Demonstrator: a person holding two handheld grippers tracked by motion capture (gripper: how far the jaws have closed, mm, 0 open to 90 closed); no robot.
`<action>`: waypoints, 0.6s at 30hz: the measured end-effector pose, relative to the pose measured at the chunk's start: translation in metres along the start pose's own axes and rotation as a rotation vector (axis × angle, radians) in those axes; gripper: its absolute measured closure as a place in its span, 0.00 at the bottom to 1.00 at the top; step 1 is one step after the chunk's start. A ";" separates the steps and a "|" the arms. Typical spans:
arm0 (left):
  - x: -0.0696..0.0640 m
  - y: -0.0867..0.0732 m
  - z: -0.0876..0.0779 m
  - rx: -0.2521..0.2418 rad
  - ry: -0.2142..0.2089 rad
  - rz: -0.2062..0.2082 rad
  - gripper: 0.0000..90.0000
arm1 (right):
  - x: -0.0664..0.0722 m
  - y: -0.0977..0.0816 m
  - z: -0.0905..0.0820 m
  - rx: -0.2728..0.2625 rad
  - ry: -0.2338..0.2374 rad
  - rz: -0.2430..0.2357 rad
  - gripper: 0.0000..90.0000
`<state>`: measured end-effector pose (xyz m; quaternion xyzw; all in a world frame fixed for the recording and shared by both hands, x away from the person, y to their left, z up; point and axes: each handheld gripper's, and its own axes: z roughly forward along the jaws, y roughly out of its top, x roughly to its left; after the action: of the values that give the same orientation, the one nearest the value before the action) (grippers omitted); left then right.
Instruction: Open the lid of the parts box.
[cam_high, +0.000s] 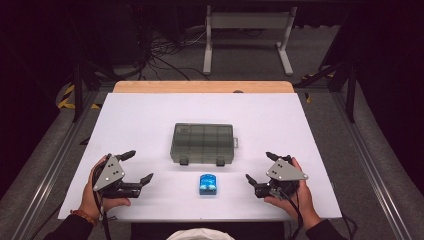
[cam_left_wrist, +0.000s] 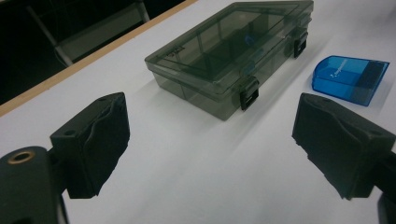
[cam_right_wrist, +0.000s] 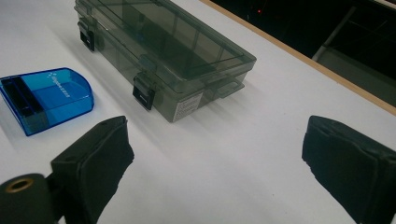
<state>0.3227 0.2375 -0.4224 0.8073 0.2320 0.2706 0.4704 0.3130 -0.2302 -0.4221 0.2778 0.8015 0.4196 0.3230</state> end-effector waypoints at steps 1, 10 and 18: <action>-0.001 0.000 0.001 0.006 -0.005 -0.008 0.14 | 0.000 0.000 0.000 0.004 -0.002 0.001 0.09; -0.001 -0.003 0.002 0.024 -0.016 -0.018 0.16 | -0.001 -0.002 0.005 0.034 0.025 0.019 0.09; 0.011 -0.004 0.023 0.070 -0.108 -0.081 0.19 | -0.009 -0.003 0.019 0.104 0.095 0.070 0.16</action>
<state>0.3455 0.2316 -0.4327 0.8267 0.2479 0.1990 0.4642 0.3326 -0.2286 -0.4303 0.3020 0.8263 0.4013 0.2549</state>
